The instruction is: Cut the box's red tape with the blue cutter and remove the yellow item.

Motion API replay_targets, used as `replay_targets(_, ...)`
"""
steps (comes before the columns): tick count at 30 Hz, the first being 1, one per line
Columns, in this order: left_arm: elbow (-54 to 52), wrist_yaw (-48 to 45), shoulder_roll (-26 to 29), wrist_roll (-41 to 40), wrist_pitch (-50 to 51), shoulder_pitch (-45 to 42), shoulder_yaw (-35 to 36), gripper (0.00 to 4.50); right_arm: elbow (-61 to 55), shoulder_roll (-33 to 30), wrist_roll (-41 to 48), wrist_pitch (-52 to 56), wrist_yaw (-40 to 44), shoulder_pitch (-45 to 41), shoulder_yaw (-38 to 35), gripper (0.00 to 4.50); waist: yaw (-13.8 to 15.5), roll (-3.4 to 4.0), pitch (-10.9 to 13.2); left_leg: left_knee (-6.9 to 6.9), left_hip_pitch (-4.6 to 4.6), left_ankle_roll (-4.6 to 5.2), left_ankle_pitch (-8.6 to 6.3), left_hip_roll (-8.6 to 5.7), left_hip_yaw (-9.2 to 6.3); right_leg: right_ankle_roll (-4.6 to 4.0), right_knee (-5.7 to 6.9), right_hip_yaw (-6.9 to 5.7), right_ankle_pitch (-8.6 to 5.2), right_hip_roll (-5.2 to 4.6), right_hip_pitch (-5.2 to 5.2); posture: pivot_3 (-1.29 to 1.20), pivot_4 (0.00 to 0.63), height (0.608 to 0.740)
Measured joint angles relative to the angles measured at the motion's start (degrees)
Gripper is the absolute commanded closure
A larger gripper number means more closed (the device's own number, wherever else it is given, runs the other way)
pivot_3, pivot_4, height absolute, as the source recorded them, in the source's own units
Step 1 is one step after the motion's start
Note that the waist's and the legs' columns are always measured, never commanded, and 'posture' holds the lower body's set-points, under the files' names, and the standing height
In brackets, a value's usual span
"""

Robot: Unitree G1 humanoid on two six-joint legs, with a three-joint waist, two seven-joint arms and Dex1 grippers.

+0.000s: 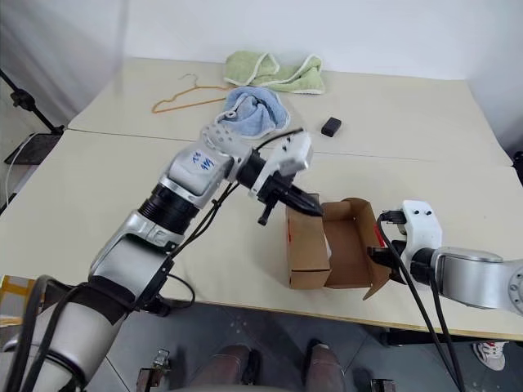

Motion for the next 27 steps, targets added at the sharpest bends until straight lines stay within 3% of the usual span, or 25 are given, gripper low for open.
replay_targets(11,1.13,-0.45,2.32,4.79,-10.25,0.19,-2.62,4.50,-1.16,0.00,0.01,-1.64,-0.79,0.97,-0.01,4.49,0.00,-0.01,0.00,0.02,0.04,0.00,0.00,0.01,0.00,0.00,0.02,0.01,0.00,-0.01,0.02,0.00,0.150,0.740)
replay_targets(21,-9.67,-3.22,8.74,5.02,-9.69,4.52,-3.74,4.50,-2.44,0.03,0.26,-4.08,-1.16,3.20,-0.25,4.49,-0.61,0.05,-0.04,0.02,0.27,0.00,0.00,0.02,-0.03,-0.02,0.07,0.06,-0.01,-0.01,0.21,0.00,0.150,0.740)
replay_targets(27,-13.55,-3.20,12.02,5.76,-8.56,6.74,-3.74,4.50,-2.42,0.02,0.92,-4.05,-1.21,4.22,-2.41,4.49,-0.49,0.13,-0.09,-0.06,1.05,0.18,-0.13,0.02,-0.20,-0.16,-0.43,0.11,-0.09,-0.02,1.13,0.00,0.150,0.740)
